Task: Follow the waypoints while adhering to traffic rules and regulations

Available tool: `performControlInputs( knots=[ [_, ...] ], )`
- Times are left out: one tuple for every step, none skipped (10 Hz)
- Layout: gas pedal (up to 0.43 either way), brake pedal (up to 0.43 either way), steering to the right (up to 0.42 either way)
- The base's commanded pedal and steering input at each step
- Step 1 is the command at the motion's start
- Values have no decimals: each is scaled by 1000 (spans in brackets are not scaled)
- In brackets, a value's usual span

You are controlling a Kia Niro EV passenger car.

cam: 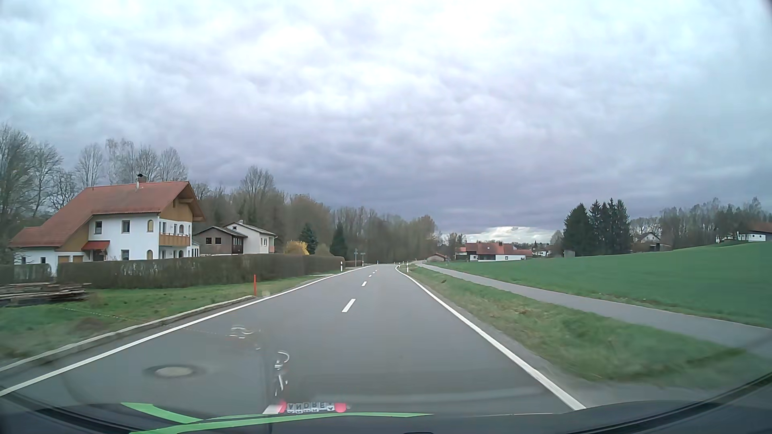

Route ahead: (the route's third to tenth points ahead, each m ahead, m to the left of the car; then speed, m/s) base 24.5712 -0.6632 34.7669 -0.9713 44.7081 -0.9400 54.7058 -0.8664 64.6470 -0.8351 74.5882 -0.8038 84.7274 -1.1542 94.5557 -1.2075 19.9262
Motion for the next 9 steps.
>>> performControlInputs(
  knots=[
    [0,0,0],
    [0,0,0],
    [0,0,0],
    [0,0,1],
    [20,0,2],
    [39,0,2],
    [79,0,3],
    [79,0,2],
    [87,0,2]
  ],
)
